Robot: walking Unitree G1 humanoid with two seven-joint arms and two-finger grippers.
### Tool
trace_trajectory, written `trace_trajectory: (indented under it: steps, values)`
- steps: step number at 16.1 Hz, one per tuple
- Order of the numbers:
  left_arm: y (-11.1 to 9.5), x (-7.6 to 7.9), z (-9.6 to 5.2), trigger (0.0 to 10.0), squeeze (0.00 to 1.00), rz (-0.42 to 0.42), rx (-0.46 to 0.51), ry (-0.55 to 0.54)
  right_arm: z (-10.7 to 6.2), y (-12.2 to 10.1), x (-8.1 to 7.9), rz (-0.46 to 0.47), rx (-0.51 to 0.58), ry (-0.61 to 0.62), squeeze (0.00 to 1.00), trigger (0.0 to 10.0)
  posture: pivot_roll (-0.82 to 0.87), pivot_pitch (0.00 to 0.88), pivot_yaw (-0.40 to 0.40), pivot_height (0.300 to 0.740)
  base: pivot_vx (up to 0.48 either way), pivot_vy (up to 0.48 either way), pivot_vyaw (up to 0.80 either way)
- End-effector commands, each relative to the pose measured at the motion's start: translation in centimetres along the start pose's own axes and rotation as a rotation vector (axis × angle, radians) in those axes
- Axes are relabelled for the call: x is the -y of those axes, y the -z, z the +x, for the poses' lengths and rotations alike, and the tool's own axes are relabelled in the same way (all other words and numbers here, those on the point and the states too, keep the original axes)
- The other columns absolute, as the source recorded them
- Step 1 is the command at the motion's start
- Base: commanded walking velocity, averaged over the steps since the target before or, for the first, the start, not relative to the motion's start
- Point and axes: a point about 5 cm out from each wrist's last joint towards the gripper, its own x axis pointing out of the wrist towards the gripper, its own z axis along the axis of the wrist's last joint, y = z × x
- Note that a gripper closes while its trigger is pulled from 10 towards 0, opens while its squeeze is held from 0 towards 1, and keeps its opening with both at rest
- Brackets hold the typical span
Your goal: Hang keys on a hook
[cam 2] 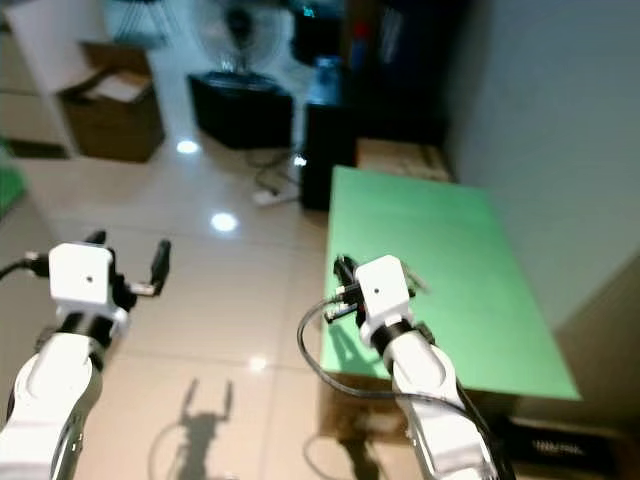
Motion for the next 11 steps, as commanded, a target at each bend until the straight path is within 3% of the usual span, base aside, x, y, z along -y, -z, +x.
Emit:
trace_trajectory:
  steps: [1, 5, 7, 11]
  values:
    - [-0.5, 0.8, 0.2, 10.0, 0.00, 0.002, 0.010, 0.038, 0.0, 0.0, 0.7, 0.010, -0.003, 0.025, 0.00, 10.0, -0.01, 0.001, -0.016, 0.740, 0.000, 0.000, 0.80]
    - [-0.3, 0.1, 0.8, 10.0, 0.00, 0.037, 0.020, -0.003, 0.4, 0.6, -0.3, 0.029, -0.002, 0.000, 0.00, 10.0, -0.01, 0.003, 0.001, 0.740, 0.000, 0.000, 0.80]
    - [-0.1, 0.2, 0.9, 10.0, 0.00, 0.008, 0.008, -0.021, 0.6, 0.6, -0.6, 0.045, -0.006, -0.005, 0.00, 10.0, -0.01, 0.000, -0.011, 0.740, 0.000, 0.000, 0.80]
    - [0.6, 1.3, 0.9, 10.0, 0.00, 0.022, -0.004, -0.056, 1.4, 0.5, -0.2, 0.042, -0.007, 0.007, 0.00, 10.0, -0.01, 0.000, -0.049, 0.740, 0.000, 0.000, 0.80]
